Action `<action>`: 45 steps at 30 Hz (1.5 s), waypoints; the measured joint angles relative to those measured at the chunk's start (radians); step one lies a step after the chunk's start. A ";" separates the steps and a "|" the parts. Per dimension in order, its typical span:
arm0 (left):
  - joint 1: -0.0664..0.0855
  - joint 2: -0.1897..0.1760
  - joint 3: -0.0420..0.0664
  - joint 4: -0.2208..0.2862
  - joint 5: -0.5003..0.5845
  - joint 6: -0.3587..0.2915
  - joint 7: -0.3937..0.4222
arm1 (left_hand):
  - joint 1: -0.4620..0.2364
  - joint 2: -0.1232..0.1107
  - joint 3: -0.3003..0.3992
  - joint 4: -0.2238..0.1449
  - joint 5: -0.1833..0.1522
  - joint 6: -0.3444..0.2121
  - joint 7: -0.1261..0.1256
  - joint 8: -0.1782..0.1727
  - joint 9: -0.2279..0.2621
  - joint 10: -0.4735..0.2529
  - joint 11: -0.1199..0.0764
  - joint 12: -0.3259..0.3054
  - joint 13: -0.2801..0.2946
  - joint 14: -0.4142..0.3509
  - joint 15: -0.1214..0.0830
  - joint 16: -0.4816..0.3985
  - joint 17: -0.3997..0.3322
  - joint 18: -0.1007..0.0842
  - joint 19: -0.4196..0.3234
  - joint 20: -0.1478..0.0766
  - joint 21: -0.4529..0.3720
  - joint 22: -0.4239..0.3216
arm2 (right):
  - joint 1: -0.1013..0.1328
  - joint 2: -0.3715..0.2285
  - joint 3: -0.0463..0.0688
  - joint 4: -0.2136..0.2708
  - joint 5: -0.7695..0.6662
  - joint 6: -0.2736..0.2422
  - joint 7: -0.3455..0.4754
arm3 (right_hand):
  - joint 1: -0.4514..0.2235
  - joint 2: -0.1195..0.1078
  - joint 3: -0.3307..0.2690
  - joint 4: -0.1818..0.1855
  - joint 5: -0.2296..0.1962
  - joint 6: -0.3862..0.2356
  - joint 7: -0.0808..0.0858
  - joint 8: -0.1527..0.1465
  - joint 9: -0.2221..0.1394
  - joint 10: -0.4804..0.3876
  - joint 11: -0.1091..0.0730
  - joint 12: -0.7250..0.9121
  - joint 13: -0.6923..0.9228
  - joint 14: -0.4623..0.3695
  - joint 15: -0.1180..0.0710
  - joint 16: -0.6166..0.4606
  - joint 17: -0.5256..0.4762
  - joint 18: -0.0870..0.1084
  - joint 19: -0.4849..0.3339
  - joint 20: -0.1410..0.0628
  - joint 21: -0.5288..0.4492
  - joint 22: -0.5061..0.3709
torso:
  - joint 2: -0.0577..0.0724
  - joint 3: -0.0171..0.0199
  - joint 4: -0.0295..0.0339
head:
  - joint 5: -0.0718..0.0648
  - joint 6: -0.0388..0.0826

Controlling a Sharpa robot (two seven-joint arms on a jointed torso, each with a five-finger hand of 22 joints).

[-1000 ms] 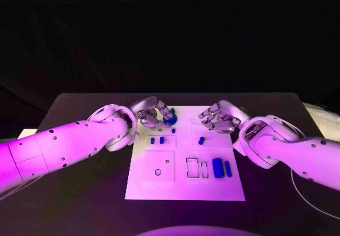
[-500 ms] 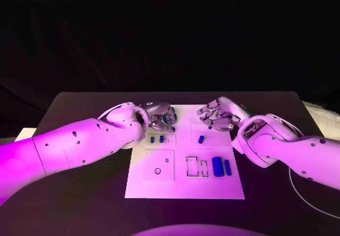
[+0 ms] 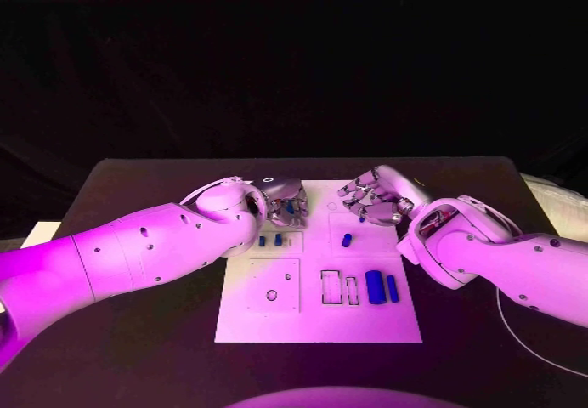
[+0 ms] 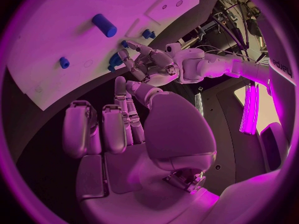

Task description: Assemble the parts on the task board

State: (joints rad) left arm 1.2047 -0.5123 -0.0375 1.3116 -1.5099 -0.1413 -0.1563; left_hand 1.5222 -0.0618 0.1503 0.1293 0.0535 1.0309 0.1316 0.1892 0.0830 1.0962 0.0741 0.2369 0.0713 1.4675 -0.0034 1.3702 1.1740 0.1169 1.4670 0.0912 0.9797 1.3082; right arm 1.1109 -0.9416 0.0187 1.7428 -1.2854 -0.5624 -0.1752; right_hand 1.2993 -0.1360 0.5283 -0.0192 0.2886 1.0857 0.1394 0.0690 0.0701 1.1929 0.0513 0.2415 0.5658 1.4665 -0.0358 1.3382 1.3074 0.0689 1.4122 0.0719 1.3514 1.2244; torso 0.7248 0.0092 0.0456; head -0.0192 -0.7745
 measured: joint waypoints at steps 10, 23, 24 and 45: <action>0.004 0.016 0.005 -0.014 -0.011 0.080 -0.032 | 0.000 0.000 0.017 -0.001 0.000 0.004 0.004 -0.010 -0.003 0.008 -0.001 -0.016 -0.003 0.000 0.000 0.000 -0.010 0.000 0.000 0.000 0.001 0.000 | 0.000 0.001 0.000 0.001 0.001 0.001 0.000 | 0.000 0.000 -0.003 0.003 0.004 0.000 0.000 0.000 0.000 0.000 0.000 0.000 -0.002 0.000 0.000 -0.004 -0.001 0.000 0.000 0.000 0.000 0.000 | 0.000 0.0000 0.0000 | 0.001 -0.004; 0.006 0.016 0.007 -0.008 -0.019 0.094 -0.048 | 0.004 -0.005 0.045 -0.007 0.000 0.004 0.004 -0.031 -0.010 0.006 0.008 -0.055 -0.004 0.000 0.000 0.000 -0.021 -0.015 0.000 0.000 0.004 0.000 | 0.000 0.003 0.000 0.002 0.002 0.001 -0.001 | 0.000 0.000 -0.003 0.003 0.004 0.000 0.000 0.000 0.000 0.002 0.002 0.000 -0.005 -0.004 0.004 -0.004 -0.001 0.000 0.000 0.000 0.000 0.000 | 0.000 0.0002 0.0011 | -0.002 -0.008; 0.006 0.016 0.007 -0.008 -0.019 0.094 -0.048 | 0.003 -0.005 0.049 -0.006 0.000 0.006 0.006 -0.035 -0.011 0.006 0.008 -0.058 -0.004 0.000 0.000 0.000 -0.022 -0.015 0.000 0.000 0.004 0.000 | 0.000 0.003 0.000 0.002 0.002 0.002 -0.001 | 0.000 0.000 -0.003 0.003 0.004 0.000 0.000 0.000 0.000 0.002 0.002 0.000 -0.005 -0.004 0.004 -0.004 -0.001 0.000 0.000 0.000 0.000 0.000 | 0.000 0.0002 0.0011 | -0.002 -0.008; -0.002 -0.023 0.008 0.030 -0.019 0.071 -0.048 | -0.017 -0.036 0.068 -0.019 0.007 -0.002 0.005 -0.068 -0.015 -0.046 0.024 -0.104 -0.006 0.000 0.000 0.000 -0.038 -0.015 0.000 0.000 -0.004 -0.001 | 0.000 0.004 0.000 -0.001 0.004 0.002 -0.001 | 0.000 0.000 -0.003 0.003 0.004 0.000 0.000 0.000 0.000 0.002 0.002 0.000 -0.005 -0.004 0.004 -0.004 -0.002 0.000 0.000 0.000 0.000 0.000 | 0.000 0.0006 0.0009 | -0.002 -0.012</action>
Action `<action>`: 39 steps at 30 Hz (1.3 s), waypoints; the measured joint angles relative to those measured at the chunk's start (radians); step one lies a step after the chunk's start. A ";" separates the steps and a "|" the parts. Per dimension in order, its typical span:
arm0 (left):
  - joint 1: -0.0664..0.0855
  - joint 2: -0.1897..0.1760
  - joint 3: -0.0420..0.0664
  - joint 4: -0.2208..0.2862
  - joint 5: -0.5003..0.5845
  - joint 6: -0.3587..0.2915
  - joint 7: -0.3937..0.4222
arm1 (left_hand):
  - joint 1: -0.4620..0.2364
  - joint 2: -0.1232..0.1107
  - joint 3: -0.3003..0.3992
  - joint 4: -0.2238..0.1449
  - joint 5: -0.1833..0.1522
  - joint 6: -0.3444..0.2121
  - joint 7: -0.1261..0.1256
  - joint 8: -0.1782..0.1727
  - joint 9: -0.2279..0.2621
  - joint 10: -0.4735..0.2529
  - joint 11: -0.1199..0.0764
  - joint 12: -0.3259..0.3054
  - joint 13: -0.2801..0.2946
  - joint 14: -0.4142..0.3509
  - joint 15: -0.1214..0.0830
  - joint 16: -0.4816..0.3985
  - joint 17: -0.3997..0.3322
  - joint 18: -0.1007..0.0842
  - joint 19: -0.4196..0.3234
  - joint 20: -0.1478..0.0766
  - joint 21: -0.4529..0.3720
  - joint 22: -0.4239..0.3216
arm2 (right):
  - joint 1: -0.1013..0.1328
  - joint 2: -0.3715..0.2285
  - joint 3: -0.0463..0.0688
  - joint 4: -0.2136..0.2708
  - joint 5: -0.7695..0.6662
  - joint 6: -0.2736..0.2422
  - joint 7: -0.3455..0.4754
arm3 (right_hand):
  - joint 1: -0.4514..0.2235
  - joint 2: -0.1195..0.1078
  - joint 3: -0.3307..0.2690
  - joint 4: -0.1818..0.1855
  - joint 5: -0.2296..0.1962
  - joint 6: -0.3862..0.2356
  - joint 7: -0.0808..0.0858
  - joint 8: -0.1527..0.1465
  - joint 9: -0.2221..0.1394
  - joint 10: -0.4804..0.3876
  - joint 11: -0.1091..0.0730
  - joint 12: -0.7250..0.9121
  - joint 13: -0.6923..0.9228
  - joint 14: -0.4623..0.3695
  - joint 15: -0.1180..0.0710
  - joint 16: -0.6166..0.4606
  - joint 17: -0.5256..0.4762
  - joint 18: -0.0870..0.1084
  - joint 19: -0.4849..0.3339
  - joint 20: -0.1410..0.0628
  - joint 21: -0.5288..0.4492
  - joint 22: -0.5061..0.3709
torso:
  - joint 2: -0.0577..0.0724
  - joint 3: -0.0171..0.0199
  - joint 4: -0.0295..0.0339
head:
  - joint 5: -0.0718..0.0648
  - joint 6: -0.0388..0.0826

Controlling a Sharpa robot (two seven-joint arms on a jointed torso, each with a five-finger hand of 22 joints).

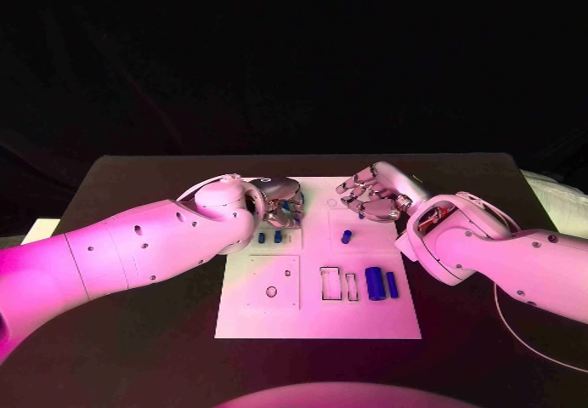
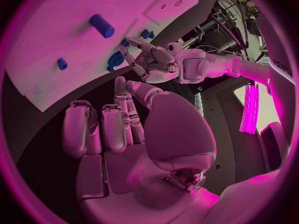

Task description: Assemble the parts on the task board

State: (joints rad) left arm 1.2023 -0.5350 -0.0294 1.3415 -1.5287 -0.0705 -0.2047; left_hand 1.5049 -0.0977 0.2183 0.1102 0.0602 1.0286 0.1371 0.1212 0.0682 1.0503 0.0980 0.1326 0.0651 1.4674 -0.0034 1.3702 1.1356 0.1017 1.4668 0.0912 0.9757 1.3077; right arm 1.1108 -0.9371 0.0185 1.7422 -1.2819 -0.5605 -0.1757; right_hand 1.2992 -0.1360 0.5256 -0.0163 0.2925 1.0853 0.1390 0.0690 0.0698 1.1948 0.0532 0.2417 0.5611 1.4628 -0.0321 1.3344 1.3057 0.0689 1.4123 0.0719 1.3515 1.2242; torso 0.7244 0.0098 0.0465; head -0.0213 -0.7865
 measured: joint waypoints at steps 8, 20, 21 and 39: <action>-0.002 -0.016 0.002 0.009 0.000 -0.005 -0.007 | -0.004 -0.004 0.000 0.000 0.000 0.000 0.000 -0.002 0.000 -0.004 -0.003 0.000 0.000 -0.004 0.004 0.000 -0.002 0.000 0.000 0.000 0.000 0.000 | 0.000 0.001 0.000 -0.001 0.001 0.000 0.000 | 0.000 0.000 0.000 0.000 0.004 0.000 0.000 0.000 0.000 0.002 0.002 -0.004 -0.003 0.000 0.000 0.000 -0.002 0.000 0.000 0.000 0.000 -0.001 | 0.000 0.0003 0.0003 | 0.001 -0.001; -0.003 -0.022 0.003 0.014 0.000 -0.005 -0.012 | -0.004 -0.004 0.016 -0.004 0.000 0.004 0.004 -0.010 0.001 0.004 -0.006 0.000 0.005 -0.004 0.004 0.000 -0.002 0.000 0.000 0.000 0.000 0.000 | -0.001 0.003 0.000 -0.002 0.002 0.001 0.001 | 0.000 0.000 0.000 0.000 0.004 0.000 0.000 0.000 0.000 0.002 0.002 -0.004 -0.005 0.000 0.000 0.000 -0.002 0.000 0.000 0.000 0.000 -0.001 | 0.000 0.0001 0.0004 | 0.003 -0.002; -0.003 -0.022 0.003 0.014 0.000 -0.005 -0.012 | -0.004 -0.004 0.018 -0.004 0.000 0.004 0.004 -0.010 0.001 0.011 -0.006 0.000 0.005 -0.004 0.004 0.000 -0.002 0.000 0.000 0.000 0.000 0.000 | -0.001 0.003 0.000 -0.003 0.002 0.001 0.001 | 0.000 0.000 0.000 0.000 0.004 0.000 0.000 0.000 0.000 0.002 0.002 -0.004 -0.005 0.000 0.000 0.000 -0.002 0.000 0.000 0.000 0.000 -0.001 | 0.000 0.0000 0.0003 | 0.003 -0.002; -0.004 -0.013 0.002 0.010 0.004 -0.010 -0.020 | -0.008 -0.008 0.074 -0.016 0.005 0.004 0.004 -0.035 0.001 0.058 -0.014 0.006 0.008 -0.004 0.004 0.000 -0.012 0.000 0.000 0.000 0.018 0.000 | -0.001 0.004 0.000 -0.002 0.003 0.003 0.001 | 0.000 0.000 0.000 0.000 0.004 -0.002 -0.001 0.000 0.000 0.002 0.002 -0.004 -0.007 0.000 0.000 0.000 -0.002 0.000 0.000 0.000 0.000 -0.001 | 0.000 0.0005 -0.0008 | 0.006 -0.001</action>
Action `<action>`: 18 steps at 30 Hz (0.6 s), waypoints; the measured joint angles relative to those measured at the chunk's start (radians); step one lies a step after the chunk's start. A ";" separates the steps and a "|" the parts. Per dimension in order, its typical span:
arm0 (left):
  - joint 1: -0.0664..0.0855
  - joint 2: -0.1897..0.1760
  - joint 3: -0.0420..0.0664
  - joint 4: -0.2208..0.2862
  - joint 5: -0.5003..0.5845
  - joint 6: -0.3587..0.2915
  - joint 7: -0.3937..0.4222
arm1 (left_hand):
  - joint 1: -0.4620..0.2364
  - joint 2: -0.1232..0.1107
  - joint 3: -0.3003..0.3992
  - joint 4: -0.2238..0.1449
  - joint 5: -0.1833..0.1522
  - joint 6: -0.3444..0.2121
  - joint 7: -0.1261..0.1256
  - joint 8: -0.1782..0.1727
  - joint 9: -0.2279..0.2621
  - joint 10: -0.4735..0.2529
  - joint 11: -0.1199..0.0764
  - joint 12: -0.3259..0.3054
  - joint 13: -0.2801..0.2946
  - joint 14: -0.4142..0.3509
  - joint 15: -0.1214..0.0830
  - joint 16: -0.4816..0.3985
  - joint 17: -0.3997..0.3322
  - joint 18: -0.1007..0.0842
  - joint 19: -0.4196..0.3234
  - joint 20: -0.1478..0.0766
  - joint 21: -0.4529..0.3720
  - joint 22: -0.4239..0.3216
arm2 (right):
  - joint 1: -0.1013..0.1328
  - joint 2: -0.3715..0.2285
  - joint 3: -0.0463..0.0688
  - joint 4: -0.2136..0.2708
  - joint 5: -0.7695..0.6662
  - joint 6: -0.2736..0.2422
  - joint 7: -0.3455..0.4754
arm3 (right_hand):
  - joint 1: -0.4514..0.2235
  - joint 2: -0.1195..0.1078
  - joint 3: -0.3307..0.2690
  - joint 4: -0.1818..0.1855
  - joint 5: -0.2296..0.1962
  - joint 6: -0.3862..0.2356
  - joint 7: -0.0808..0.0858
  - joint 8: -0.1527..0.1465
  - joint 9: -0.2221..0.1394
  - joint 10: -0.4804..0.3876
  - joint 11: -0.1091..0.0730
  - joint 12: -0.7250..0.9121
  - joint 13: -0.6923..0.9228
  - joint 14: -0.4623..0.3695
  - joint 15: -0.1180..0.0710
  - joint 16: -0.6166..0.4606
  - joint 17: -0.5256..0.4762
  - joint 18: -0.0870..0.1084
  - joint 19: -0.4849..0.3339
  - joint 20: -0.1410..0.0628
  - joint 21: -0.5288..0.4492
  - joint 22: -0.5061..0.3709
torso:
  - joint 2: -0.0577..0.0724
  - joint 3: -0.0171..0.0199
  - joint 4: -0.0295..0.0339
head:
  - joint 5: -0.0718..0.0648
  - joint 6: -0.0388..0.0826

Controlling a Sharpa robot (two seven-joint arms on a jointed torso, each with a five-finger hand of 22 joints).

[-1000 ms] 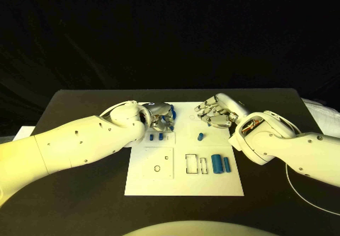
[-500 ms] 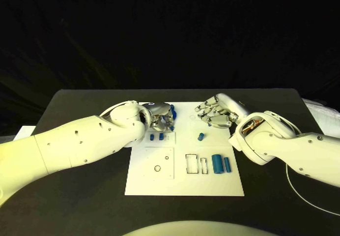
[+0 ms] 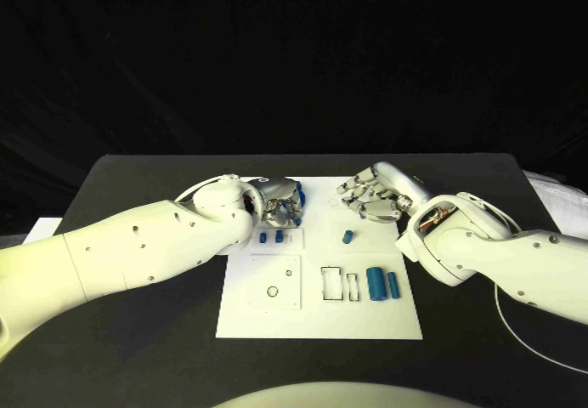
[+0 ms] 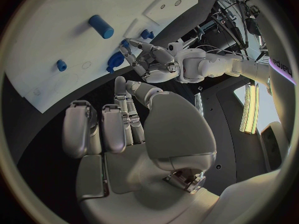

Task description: Assemble the parts on the task board

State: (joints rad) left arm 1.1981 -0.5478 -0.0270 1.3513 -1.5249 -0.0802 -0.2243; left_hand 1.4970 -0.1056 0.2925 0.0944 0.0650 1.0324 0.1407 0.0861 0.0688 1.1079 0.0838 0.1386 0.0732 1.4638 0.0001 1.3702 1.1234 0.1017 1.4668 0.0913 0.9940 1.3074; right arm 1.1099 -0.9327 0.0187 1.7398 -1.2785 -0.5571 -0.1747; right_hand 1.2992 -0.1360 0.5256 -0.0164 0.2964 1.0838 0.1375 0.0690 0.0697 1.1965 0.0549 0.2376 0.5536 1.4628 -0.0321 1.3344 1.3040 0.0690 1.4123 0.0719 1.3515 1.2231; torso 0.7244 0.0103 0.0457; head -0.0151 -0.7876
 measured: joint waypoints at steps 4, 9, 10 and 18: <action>0.001 0.003 0.001 -0.001 0.001 0.003 -0.006 | 0.000 0.000 0.011 -0.002 0.000 0.000 0.000 0.000 0.000 0.007 0.000 -0.006 -0.001 0.000 0.000 0.000 -0.001 0.000 0.000 0.000 0.000 0.000 | 0.000 0.000 0.000 0.001 0.000 0.002 0.000 | 0.000 0.000 0.000 0.000 0.000 0.000 0.000 0.000 0.000 0.000 0.000 0.000 0.000 0.000 0.000 0.000 0.000 0.000 0.000 0.000 0.000 0.000 | 0.000 -0.0001 -0.0001 | -0.001 0.000; 0.001 0.006 0.001 -0.004 0.003 0.006 -0.010 | 0.000 0.000 0.020 -0.004 0.000 0.007 0.000 0.000 0.000 0.011 -0.004 -0.006 -0.002 0.000 0.000 0.000 -0.001 0.000 0.000 0.000 0.000 0.000 | 0.000 0.001 0.000 0.001 0.000 0.004 0.000 | 0.000 0.000 0.000 0.000 0.000 0.000 0.000 0.000 0.000 0.002 0.002 0.000 0.000 0.000 0.000 0.000 0.000 0.000 0.000 0.000 0.000 0.000 | 0.000 -0.0004 -0.0001 | -0.001 -0.002; 0.002 0.006 0.002 -0.004 0.003 0.006 -0.011 | 0.000 0.000 0.020 -0.004 0.000 0.007 0.000 -0.002 0.000 0.012 -0.003 -0.007 -0.002 0.000 0.000 0.000 -0.001 0.000 0.000 0.000 0.000 0.000 | 0.000 0.001 0.000 0.001 0.000 0.005 0.000 | 0.000 0.000 0.000 0.000 0.000 0.000 0.000 0.000 0.000 0.002 0.002 0.000 0.000 0.000 0.000 0.000 0.000 0.000 0.000 0.000 0.000 0.000 | 0.000 -0.0005 -0.0001 | -0.001 -0.002; 0.002 0.009 0.002 -0.006 0.007 0.009 -0.012 | -0.003 -0.003 0.027 -0.005 0.000 0.007 0.000 -0.004 0.000 0.014 0.000 -0.011 -0.001 0.000 0.000 0.000 -0.001 0.000 0.000 0.000 0.000 0.000 | 0.000 0.003 0.000 0.001 0.001 0.007 0.000 | 0.000 0.000 -0.003 0.003 0.004 0.000 0.000 0.000 0.000 0.002 0.002 -0.004 -0.002 0.000 0.000 0.000 0.000 0.000 0.000 0.000 0.000 0.000 | 0.000 -0.0005 0.0004 | -0.002 -0.003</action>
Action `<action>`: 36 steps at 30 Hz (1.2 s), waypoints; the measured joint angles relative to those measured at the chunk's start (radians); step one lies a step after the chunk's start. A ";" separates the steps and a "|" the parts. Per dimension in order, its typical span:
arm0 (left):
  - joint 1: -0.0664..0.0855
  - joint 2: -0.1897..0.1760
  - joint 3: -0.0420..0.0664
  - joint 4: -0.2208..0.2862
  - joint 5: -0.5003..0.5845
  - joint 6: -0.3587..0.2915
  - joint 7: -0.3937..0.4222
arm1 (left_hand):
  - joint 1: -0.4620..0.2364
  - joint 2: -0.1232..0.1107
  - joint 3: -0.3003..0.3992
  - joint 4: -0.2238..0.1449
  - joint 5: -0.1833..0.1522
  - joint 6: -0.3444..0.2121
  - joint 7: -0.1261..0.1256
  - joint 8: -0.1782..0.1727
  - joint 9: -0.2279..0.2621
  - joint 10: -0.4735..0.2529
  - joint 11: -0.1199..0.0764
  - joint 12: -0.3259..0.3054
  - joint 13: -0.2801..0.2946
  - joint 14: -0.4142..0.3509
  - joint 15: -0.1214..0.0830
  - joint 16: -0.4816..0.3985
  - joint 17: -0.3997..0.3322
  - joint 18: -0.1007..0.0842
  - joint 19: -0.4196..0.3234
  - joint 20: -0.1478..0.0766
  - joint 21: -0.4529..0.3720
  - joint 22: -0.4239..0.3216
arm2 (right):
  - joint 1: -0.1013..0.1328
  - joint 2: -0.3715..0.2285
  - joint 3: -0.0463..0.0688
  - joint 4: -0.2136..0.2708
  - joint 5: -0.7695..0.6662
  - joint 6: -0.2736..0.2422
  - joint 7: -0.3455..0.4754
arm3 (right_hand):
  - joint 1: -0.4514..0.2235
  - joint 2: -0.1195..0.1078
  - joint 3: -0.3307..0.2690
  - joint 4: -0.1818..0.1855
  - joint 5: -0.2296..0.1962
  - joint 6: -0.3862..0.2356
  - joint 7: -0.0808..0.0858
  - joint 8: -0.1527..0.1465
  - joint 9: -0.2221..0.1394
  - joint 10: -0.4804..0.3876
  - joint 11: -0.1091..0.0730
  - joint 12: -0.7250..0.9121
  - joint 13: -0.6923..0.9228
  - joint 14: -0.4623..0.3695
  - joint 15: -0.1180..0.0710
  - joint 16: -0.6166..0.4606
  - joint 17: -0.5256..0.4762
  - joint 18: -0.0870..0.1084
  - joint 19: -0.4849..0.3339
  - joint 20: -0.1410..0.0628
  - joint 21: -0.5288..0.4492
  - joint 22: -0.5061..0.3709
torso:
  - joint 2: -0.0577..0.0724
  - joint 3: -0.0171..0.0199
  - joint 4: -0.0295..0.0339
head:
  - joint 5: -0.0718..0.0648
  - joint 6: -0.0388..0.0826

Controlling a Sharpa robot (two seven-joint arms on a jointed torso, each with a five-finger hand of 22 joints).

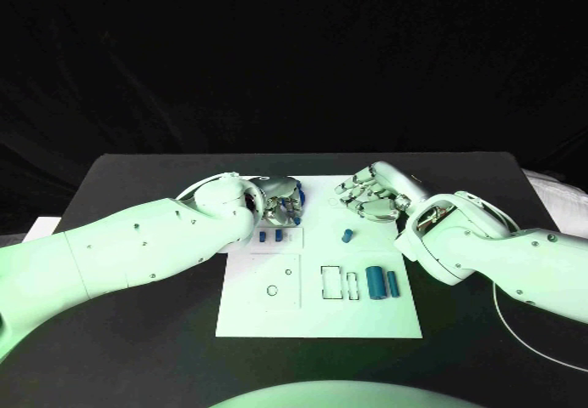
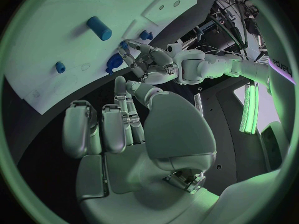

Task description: Assemble the parts on the task board

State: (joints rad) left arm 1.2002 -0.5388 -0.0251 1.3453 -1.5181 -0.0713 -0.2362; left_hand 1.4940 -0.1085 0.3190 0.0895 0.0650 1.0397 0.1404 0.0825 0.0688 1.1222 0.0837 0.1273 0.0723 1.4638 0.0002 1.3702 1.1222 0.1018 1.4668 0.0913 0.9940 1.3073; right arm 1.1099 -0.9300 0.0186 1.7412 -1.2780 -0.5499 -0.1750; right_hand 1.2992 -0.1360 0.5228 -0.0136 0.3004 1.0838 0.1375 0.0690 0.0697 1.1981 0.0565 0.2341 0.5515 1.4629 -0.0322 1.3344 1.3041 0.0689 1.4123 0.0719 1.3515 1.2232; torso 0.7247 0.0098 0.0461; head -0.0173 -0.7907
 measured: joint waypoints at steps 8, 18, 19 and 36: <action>0.001 0.001 0.001 0.001 0.003 0.004 -0.001 | -0.022 -0.022 0.005 0.000 0.000 0.004 -0.003 -0.006 0.000 0.000 0.000 -0.017 -0.003 0.000 0.000 0.000 -0.008 0.000 0.000 0.000 0.000 0.000 | 0.000 0.000 0.000 0.000 0.000 0.001 0.000 | 0.000 0.000 0.000 0.000 0.000 0.000 0.000 0.000 0.000 0.000 0.000 0.000 0.000 0.000 0.000 0.000 0.000 0.000 0.000 0.000 0.000 0.000 | 0.000 0.0000 -0.0001 | 0.001 -0.001; 0.001 0.004 0.001 0.001 0.006 0.008 -0.002 | -0.022 -0.022 0.017 0.000 0.000 0.009 -0.009 -0.006 0.000 0.003 -0.003 -0.017 -0.003 0.000 0.000 0.000 -0.008 0.000 0.000 0.000 0.000 0.001 | 0.000 0.001 0.000 0.000 0.000 0.001 0.000 | 0.000 0.000 0.000 0.000 0.000 0.000 0.000 0.000 0.000 0.000 0.000 0.000 0.000 0.000 0.000 0.000 0.000 0.000 0.000 0.000 0.000 0.000 | 0.000 0.0002 -0.0002 | 0.001 -0.002; 0.001 0.004 0.001 0.001 0.006 0.008 -0.002 | -0.022 -0.022 0.020 -0.003 0.000 0.011 -0.011 -0.006 0.001 0.005 -0.005 -0.017 -0.002 0.000 0.000 0.000 -0.008 0.000 0.000 0.000 0.000 0.001 | 0.000 0.001 0.000 0.000 0.000 0.001 0.000 | 0.000 0.000 0.000 0.000 0.000 0.000 0.000 0.000 0.000 0.000 0.000 0.000 0.000 0.000 0.000 0.000 0.000 0.000 0.000 0.000 0.000 0.000 | 0.000 0.0002 -0.0002 | 0.001 -0.002; 0.001 0.014 0.001 -0.011 0.015 0.007 0.001 | -0.022 -0.022 0.083 -0.025 0.000 0.046 -0.003 -0.006 0.003 0.068 -0.011 -0.024 0.003 0.004 -0.004 0.000 -0.010 0.000 0.000 0.000 0.033 0.001 | 0.000 0.003 0.000 0.000 0.000 0.004 -0.001 | 0.004 0.004 0.000 0.000 0.000 0.000 0.000 0.000 0.000 0.006 -0.002 0.000 -0.003 0.000 0.000 0.000 0.000 0.000 0.000 0.000 0.000 0.000 | 0.000 -0.0001 0.0000 | -0.002 -0.004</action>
State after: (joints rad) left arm 1.2011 -0.5253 -0.0245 1.3342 -1.5036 -0.0639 -0.2354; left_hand 1.4720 -0.1306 0.4016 0.0649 0.0650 1.0862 0.1372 0.0766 0.0722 1.1900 0.0731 0.1038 0.0749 1.4675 -0.0035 1.3702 1.1124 0.1018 1.4668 0.0913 1.0266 1.3078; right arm 1.1099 -0.9271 0.0186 1.7409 -1.2777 -0.5462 -0.1756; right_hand 1.3033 -0.1319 0.5229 -0.0137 0.3002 1.0838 0.1374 0.0691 0.0697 1.2037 0.0548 0.2341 0.5480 1.4629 -0.0322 1.3344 1.3041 0.0689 1.4123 0.0719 1.3515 1.2232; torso 0.7251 0.0097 0.0461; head -0.0192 -0.7946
